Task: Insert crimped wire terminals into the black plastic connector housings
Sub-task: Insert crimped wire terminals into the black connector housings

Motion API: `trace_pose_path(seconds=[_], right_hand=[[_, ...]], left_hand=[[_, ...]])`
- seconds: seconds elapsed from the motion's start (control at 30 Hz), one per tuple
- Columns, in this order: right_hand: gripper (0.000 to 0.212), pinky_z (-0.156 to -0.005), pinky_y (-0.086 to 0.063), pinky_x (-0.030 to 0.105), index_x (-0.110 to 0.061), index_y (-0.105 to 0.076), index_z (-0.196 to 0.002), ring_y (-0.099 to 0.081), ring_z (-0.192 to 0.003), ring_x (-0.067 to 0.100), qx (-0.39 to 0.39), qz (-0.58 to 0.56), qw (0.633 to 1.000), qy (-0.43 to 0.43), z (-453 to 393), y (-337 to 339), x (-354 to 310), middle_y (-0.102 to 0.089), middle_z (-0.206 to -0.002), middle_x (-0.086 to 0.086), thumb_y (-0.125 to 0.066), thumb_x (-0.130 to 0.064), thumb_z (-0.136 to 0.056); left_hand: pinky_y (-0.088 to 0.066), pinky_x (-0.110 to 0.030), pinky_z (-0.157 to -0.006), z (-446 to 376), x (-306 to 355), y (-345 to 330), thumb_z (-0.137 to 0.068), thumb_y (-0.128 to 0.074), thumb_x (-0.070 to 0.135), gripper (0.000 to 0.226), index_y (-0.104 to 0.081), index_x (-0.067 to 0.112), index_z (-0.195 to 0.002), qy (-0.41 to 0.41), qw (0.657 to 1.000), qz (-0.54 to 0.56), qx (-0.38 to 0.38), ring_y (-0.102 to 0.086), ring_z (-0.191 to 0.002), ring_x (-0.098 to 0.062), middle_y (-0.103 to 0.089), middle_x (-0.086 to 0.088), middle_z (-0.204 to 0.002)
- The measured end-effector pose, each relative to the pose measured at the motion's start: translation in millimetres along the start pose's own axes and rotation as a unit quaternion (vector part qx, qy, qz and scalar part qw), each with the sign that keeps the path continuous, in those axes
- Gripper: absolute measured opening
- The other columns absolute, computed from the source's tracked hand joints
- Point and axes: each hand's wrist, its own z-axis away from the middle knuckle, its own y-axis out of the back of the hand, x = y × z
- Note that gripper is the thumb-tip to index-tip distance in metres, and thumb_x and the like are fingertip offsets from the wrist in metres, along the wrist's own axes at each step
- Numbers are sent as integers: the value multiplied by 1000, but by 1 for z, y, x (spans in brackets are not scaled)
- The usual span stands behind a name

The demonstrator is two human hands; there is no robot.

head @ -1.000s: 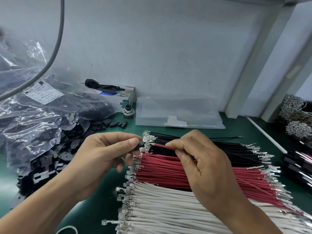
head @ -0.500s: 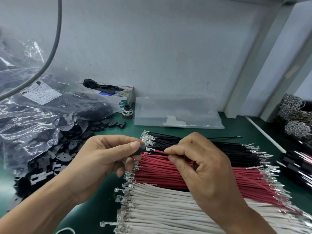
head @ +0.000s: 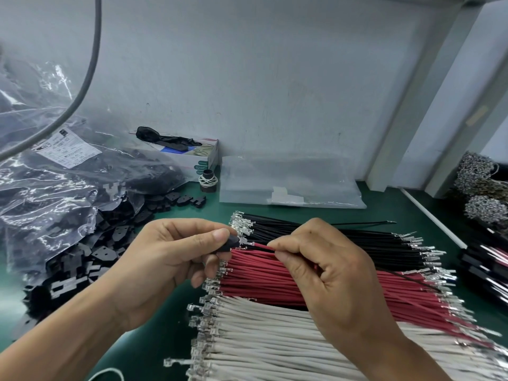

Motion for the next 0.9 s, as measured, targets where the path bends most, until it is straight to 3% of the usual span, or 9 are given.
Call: trace_pose_path(seconds=[0.3,0.67,0.9], right_hand=[[16,-66,-53,27,-25,-77,-94,-62,-81,5,-13,42,999,11,0,1,-1,-61,-87,-18,-61,-27,-95],[14,-64,-53,28,-21,-76,-95,-62,-79,7,15,55,998,31,0,-1,-4,-62,-87,-14,-63,-23,-95],[8,-53,-51,32,-17,-77,-94,-58,-71,12,20,138,986,94,0,0,-3,-61,-83,-8,-70,-17,-92]], left_hand=[[-45,-20,-45,1,0,0,-66,-88,30,46,-79,-2,-98,-7,1000,13,-3,-57,-53,-17,-69,-18,-75],[-45,-21,-45,1,1,1,-57,-98,39,63,-78,-3,-100,-6,1000,18,-5,-57,-55,-17,-70,-20,-78],[-44,-20,-45,1,2,0,-65,-90,31,48,-79,-2,-98,10,1000,13,-9,-57,-54,-16,-69,-18,-75]])
